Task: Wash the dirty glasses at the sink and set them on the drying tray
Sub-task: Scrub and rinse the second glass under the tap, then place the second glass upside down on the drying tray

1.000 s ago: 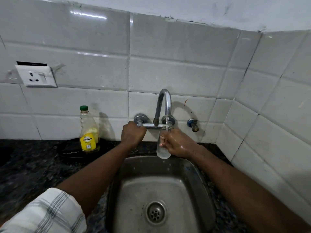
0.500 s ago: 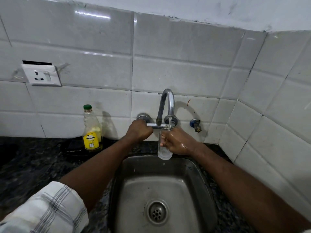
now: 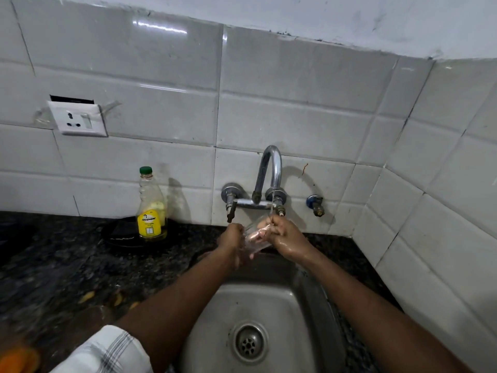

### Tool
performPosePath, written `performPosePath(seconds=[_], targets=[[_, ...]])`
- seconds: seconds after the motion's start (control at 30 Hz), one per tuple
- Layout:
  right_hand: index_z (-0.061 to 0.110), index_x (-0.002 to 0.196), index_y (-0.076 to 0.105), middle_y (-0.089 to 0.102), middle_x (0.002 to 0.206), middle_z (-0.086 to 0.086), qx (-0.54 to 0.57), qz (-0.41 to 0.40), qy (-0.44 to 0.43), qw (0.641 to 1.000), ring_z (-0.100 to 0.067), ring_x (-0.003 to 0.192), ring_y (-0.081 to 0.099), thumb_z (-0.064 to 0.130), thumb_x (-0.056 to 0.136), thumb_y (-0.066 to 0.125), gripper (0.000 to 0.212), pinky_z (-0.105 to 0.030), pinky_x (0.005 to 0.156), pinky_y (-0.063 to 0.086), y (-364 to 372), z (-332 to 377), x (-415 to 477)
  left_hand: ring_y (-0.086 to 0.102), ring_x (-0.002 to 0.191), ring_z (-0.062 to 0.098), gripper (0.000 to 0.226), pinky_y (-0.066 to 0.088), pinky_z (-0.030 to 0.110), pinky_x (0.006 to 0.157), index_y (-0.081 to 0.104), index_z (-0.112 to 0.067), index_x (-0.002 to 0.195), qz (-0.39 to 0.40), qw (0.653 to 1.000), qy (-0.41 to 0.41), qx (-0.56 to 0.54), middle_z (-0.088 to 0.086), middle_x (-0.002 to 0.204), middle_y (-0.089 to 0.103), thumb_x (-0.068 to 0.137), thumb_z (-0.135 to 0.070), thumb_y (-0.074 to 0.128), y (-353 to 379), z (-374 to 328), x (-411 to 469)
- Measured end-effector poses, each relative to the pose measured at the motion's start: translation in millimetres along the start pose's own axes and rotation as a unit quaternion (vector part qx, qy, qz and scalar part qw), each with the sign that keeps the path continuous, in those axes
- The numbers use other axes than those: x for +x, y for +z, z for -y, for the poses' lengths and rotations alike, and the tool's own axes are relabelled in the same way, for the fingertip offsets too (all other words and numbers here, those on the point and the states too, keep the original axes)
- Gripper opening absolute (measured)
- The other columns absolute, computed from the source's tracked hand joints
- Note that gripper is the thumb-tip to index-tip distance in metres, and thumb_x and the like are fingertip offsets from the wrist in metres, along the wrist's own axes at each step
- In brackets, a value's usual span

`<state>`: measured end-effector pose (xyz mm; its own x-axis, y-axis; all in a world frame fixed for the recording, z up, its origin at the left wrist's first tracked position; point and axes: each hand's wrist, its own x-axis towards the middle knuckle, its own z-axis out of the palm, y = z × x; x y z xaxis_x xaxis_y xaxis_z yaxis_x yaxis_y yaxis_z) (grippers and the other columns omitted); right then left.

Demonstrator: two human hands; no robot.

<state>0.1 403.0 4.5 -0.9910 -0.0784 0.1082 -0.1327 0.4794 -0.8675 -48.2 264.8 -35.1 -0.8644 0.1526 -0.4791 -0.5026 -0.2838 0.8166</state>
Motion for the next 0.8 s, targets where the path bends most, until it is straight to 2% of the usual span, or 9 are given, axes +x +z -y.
performPosePath(seconds=[0.1,0.13,0.2,0.3,0.4,0.5,0.6,0.67,0.8], targets=[[0.013,0.083,0.060,0.069,0.078,-0.001,0.008,-0.045,0.066,0.997,-0.020,0.081,0.068,0.013,0.078,0.081,0.021,-0.021,0.063,0.052,-2.3,-13.4,-0.5,0.067,0.064,0.029,0.033,0.053,0.032,0.047,0.067,-0.001,0.098,-0.150,0.971,0.088,0.166,0.016,0.087,0.071,0.087,-0.030,0.055,-1.1,-8.8,-2.4],[0.014,0.082,0.060,0.066,0.074,0.001,-0.036,-0.062,0.076,0.995,-0.016,0.073,0.063,0.020,0.070,0.088,0.031,-0.020,0.058,0.048,-3.8,-16.7,-1.7,0.069,0.071,0.030,0.035,0.056,0.034,0.053,0.068,-0.002,0.096,-0.174,0.944,0.127,0.251,0.015,0.088,0.071,0.086,-0.033,0.055,-3.1,-13.4,-3.2],[0.017,0.085,0.057,0.062,0.075,0.003,-0.094,-0.073,0.077,0.990,-0.011,0.068,0.056,0.028,0.060,0.094,0.046,-0.022,0.057,0.043,-2.4,-20.1,-3.5,0.067,0.081,0.032,0.041,0.050,0.032,0.064,0.069,-0.003,0.093,-0.196,0.865,0.201,0.416,0.013,0.090,0.070,0.085,-0.040,0.053,-5.6,-22.6,-7.9],[0.023,0.105,0.055,0.064,0.096,0.008,-0.119,-0.016,0.023,0.993,-0.008,0.086,0.061,0.033,0.061,0.092,0.059,-0.026,0.073,0.052,4.5,-22.9,0.6,0.060,0.079,0.031,0.038,0.040,0.031,0.064,0.062,-0.006,0.090,-0.204,0.757,0.286,0.551,0.008,0.086,0.063,0.086,-0.042,0.051,-1.5,-32.0,-15.1],[0.022,0.131,0.047,0.062,0.119,0.005,-0.095,0.066,-0.013,0.993,-0.009,0.106,0.061,0.030,0.065,0.089,0.079,-0.033,0.092,0.054,15.2,-13.3,7.8,0.062,0.081,0.029,0.039,0.043,0.031,0.065,0.063,-0.009,0.093,-0.201,0.710,0.308,0.600,0.010,0.092,0.066,0.088,-0.045,0.049,8.4,-37.7,-25.0],[0.018,0.128,0.051,0.067,0.113,0.003,-0.082,0.071,-0.024,0.994,-0.011,0.103,0.065,0.024,0.065,0.089,0.075,-0.037,0.092,0.056,28.1,-8.1,16.9,0.063,0.087,0.030,0.041,0.043,0.033,0.069,0.062,-0.009,0.100,-0.195,0.706,0.342,0.589,0.011,0.096,0.067,0.092,-0.045,0.045,11.2,-37.5,-37.3],[0.022,0.130,0.053,0.070,0.112,0.006,-0.065,0.075,-0.032,0.995,-0.007,0.102,0.067,0.033,0.062,0.090,0.078,-0.037,0.091,0.057,40.7,-12.9,22.5,0.062,0.087,0.026,0.043,0.043,0.034,0.072,0.060,-0.012,0.103,-0.155,0.761,0.355,0.520,0.009,0.095,0.068,0.098,-0.051,0.044,-4.7,-40.4,-43.5],[0.023,0.127,0.056,0.071,0.109,0.008,-0.031,0.056,-0.026,0.998,-0.005,0.100,0.068,0.033,0.059,0.091,0.078,-0.034,0.090,0.058,48.8,-14.6,25.4,0.062,0.088,0.027,0.043,0.044,0.035,0.074,0.059,-0.014,0.095,-0.178,0.793,0.332,0.478,0.012,0.097,0.069,0.099,-0.054,0.042,-23.7,-43.7,-45.7],[0.026,0.118,0.059,0.070,0.102,0.012,0.027,0.008,-0.021,0.999,0.000,0.093,0.067,0.015,0.061,0.091,0.066,-0.023,0.083,0.056,72.9,-8.3,30.0,0.064,0.090,0.033,0.024,0.046,0.034,0.073,0.057,-0.014,0.080,-0.230,0.797,0.281,0.482,0.019,0.095,0.070,0.095,-0.032,0.055,-69.3,-48.4,-50.6]])
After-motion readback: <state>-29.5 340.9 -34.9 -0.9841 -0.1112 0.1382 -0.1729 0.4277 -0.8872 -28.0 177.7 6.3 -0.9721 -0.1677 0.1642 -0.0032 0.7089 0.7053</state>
